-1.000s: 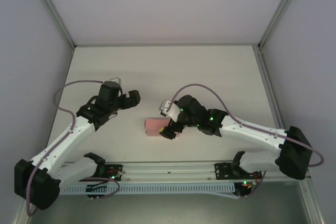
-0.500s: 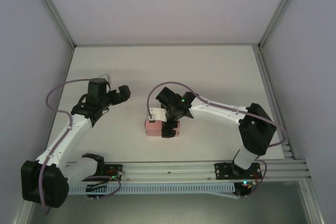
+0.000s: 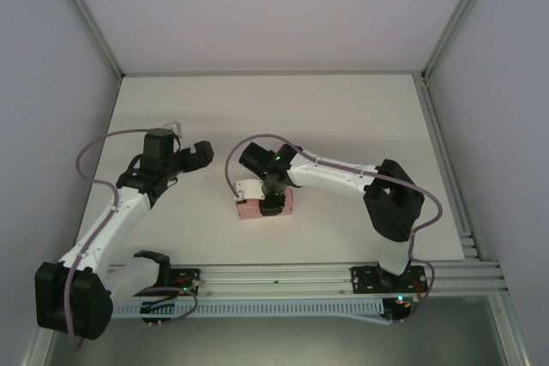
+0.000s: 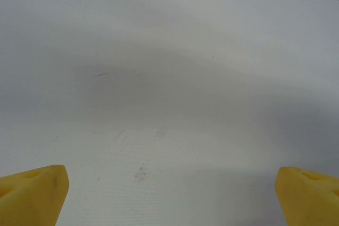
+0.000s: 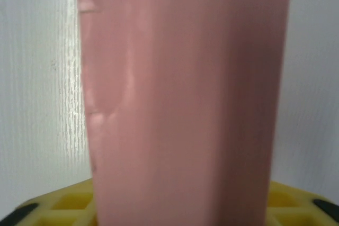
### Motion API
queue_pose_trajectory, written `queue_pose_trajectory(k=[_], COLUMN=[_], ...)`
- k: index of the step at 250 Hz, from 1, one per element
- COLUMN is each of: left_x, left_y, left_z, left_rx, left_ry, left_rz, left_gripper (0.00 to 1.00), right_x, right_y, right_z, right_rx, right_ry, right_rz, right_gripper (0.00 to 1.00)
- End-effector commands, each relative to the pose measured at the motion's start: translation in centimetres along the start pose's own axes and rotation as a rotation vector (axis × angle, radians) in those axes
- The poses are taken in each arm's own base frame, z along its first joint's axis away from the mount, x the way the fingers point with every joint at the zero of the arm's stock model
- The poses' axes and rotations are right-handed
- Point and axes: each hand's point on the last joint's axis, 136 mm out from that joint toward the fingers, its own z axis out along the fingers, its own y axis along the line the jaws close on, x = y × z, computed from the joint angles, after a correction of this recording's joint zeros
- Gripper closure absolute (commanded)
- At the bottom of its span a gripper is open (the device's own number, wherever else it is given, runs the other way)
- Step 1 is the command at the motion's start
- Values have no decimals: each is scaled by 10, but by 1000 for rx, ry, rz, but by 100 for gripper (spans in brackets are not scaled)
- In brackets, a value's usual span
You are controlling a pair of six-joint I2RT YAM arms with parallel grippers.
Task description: Assemble paper box
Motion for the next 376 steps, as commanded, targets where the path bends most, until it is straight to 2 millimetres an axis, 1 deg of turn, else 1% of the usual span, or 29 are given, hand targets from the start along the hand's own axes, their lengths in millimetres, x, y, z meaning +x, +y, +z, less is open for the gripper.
queue_pose_trajectory(k=[1,25,33,44,55,81,87,94,100,110,125,135,142,159,169,205,222,243,256,274,287,306,322,343,350,359,376], left_x=[-1,-3,-3,-3,-3,-3,-4,-4,-4,-4,-5,-5,-5,-4,-4,-4,-4,-3,-3,-2,-2,-1,-1,-3,-4,-6,-10], left_y=[1,2,3,3,5,6,6,6,7,7,7,7,7,9,9,9,9,10,10,12,13,17,19,17,15,14,15], left_z=[-3,-4,-4,-5,-5,-5,-5,-5,-6,-6,-6,-7,-7,-6,-6,-6,-6,-6,-6,-5,-5,-3,-2,-2,-3,-4,-5], left_rx=[5,-5,-7,-10,-15,-23,-23,-22,-25,-25,-26,-26,-29,-34,-35,-35,-36,-38,-41,-47,-54,-75,-91,-79,-73,-69,-74], left_ry=[-4,-11,-13,-17,-16,-20,-22,-23,-23,-24,-28,-30,-30,-30,-28,-28,-26,-26,-26,-25,-25,-20,-15,-20,-25,-35,-51], left_rz=[20,21,20,19,17,17,17,16,15,16,14,14,14,14,15,15,16,16,15,16,14,13,11,10,11,11,13], left_gripper=[0,0,0,0,0,0,0,0,0,0,0,0,0,0,0,0,0,0,0,0,0,0,0,0,0,0,0], right_x=[11,10,9,9,8,12,16,19,20,23,29,34,38,47,52,54,56,63,69,77,81,83,77,70,67,62,54], right_y=[-12,-41,-52,-70,-89,-125,-130,-136,-140,-146,-152,-160,-165,-180,-185,-182,-181,-176,-172,-166,-159,-151,-139,-124,-118,-112,-104], right_z=[-10,-28,-35,-47,-60,-80,-80,-81,-81,-77,-67,-62,-59,-55,-47,-16,-9,1,8,15,18,15,12,4,1,-5,-21], right_rx=[98,276,341,457,582,791,818,847,865,882,889,914,931,998,1015,979,950,896,866,825,782,723,630,513,471,441,387], right_ry=[95,99,95,90,71,-3,-13,-30,-42,-62,-75,-76,-70,-50,-35,-66,-67,-58,-35,-6,10,16,-12,-48,-62,-86,-123], right_rz=[-35,-23,-24,-29,-21,-8,-6,-5,-10,-20,-40,-25,-12,26,20,-39,-35,-45,-58,-65,-66,-40,-22,29,23,28,42], right_gripper=[56,59,58,53,53,52,52,48,47,49,50,57,60,59,60,57,55,50,45,40,32,25,20,11,5,1,0])
